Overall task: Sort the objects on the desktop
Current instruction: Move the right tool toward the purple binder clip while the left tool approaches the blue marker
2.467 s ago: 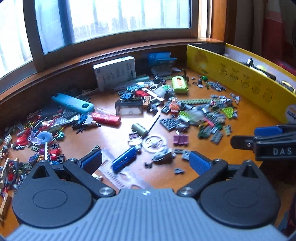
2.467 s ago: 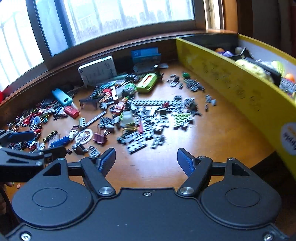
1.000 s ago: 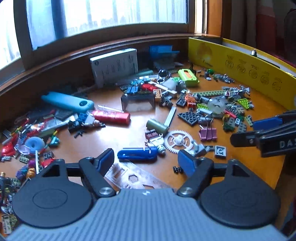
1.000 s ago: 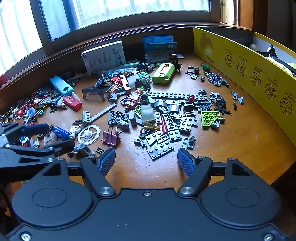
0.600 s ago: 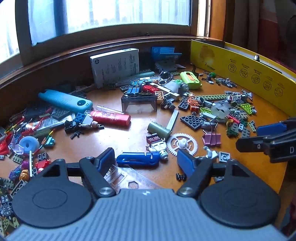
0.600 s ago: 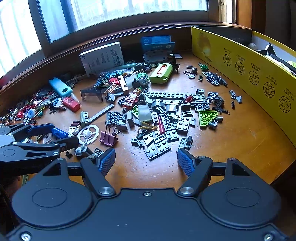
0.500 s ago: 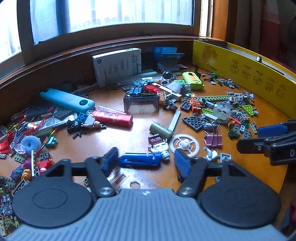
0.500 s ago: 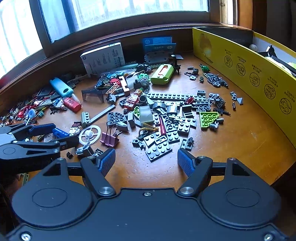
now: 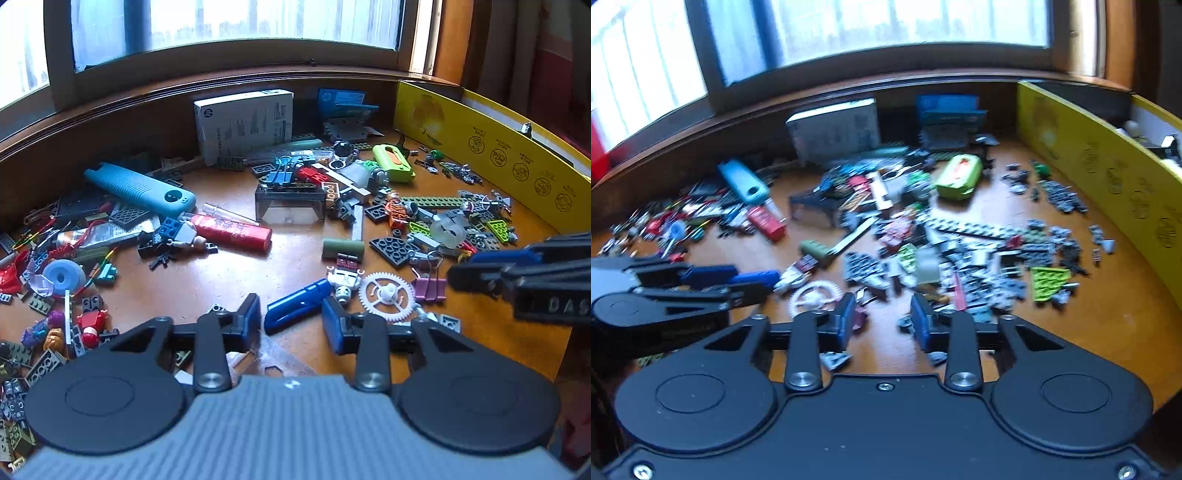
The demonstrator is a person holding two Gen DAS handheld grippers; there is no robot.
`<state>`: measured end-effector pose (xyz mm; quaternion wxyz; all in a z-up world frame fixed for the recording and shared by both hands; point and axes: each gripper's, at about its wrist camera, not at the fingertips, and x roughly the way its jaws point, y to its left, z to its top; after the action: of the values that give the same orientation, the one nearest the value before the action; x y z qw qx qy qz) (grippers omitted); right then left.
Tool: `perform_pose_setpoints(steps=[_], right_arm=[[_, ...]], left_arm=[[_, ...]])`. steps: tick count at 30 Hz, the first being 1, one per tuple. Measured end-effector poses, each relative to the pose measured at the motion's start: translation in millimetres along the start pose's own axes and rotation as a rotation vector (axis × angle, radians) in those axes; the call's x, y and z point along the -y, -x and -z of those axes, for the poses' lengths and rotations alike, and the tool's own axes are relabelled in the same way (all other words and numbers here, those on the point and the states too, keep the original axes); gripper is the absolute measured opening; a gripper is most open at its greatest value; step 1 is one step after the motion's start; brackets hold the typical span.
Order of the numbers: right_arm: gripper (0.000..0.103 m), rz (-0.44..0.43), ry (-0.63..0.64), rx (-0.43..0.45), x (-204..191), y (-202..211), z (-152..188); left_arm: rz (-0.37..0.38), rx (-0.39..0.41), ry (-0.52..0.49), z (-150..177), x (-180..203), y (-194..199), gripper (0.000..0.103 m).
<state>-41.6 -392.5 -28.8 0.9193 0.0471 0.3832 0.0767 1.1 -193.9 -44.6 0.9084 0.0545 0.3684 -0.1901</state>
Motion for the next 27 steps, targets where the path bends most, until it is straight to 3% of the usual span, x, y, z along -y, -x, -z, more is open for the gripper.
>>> perform_pose_setpoints(steps=[5,8,14,21,22,24,27], right_arm=[[0.027,-0.034,0.009,-0.028,-11,-13,0],[0.027,-0.009,0.04,-0.042,-15,-21,-1],[0.027,0.048,0.004,-0.026,-5,-23,-4],[0.027,0.032,-0.007,-0.039,-8,-19,-2],[0.027,0.031,-0.004,-0.04,-8,-19,-1],[0.027,0.032,-0.004,-0.04,-9,-18,1],[0.027,0.033,-0.018,-0.037,-5,-17,2]], left_arm=[[-0.004,0.006,-0.005,0,3,-1,0.059],[-0.029,0.005,-0.014,0,0,-2,0.06],[-0.15,-0.008,0.041,-6,-14,-4,0.07],[-0.089,-0.032,0.043,-8,-4,4,0.07],[-0.083,-0.044,0.049,-7,-3,5,0.066],[-0.062,-0.059,0.053,-4,-3,8,0.049],[-0.02,-0.066,0.05,-3,0,6,0.038]])
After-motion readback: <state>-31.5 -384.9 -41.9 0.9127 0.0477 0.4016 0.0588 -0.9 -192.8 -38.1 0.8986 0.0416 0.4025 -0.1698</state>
